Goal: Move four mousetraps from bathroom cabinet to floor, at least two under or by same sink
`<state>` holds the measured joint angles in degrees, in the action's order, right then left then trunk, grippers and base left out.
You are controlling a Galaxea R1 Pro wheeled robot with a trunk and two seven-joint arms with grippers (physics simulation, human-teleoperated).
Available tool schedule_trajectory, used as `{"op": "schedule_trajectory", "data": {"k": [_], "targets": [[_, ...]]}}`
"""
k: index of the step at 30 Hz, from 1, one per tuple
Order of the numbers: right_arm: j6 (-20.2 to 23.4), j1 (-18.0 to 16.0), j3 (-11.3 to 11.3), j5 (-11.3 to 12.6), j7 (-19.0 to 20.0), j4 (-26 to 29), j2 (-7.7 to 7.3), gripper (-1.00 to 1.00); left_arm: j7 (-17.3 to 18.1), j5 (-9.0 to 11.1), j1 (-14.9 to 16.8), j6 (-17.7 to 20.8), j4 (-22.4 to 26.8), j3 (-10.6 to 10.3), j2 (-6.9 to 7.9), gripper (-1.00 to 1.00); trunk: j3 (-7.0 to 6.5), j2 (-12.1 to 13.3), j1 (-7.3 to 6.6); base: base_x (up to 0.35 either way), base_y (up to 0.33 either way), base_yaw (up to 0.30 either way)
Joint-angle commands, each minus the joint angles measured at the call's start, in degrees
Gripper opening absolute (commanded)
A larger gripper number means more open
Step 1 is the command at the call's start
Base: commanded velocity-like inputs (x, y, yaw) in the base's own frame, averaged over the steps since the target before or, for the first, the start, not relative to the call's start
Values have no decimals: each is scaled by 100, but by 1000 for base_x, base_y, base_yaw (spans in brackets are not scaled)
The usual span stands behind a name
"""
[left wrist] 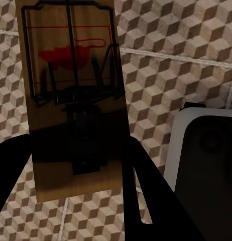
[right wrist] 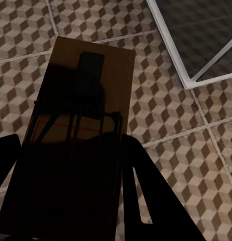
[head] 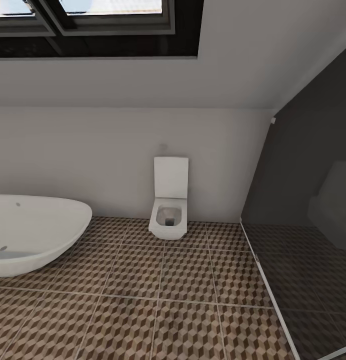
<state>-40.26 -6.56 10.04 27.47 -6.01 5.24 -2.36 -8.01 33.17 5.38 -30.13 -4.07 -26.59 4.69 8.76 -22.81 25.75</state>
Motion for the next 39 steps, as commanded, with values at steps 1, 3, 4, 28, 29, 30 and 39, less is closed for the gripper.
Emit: {"op": "schedule_trajectory", "data": {"k": [1, 3, 4, 28, 29, 30, 39], "targets": [[-9, -3, 51, 14, -49, 1, -1, -100, -34, -13, 7, -20, -15, -40, -3, -100, 11, -11, 3, 0, 0, 0], [-9, -3, 54, 14, -49, 0, -1, -100, -34, -13, 7, -20, -15, -40, -3, -100, 11, -11, 3, 0, 0, 0], [-9, -3, 53, 14, -49, 1, -1, -100, -34, -13, 7, -18, -15, -40, -3, -100, 11, -11, 3, 0, 0, 0], [-9, -3, 51, 13, -49, 2, -1, -100, -34, -13, 7, -18, -15, -40, -3, -100, 11, -11, 3, 0, 0, 0], [-9, -3, 51, 13, -49, 3, -1, -100, -34, -13, 7, -18, -15, -40, -3, -100, 11, -11, 3, 0, 0, 0], [-9, -3, 51, 13, -49, 1, -1, -100, -34, -13, 7, -19, -15, -40, -3, -100, 11, -11, 3, 0, 0, 0], [-9, -3, 51, 13, -49, -1, -1, -100, -34, -14, 7, -20, -15, -40, -3, -100, 11, -11, 3, 0, 0, 0]]}}
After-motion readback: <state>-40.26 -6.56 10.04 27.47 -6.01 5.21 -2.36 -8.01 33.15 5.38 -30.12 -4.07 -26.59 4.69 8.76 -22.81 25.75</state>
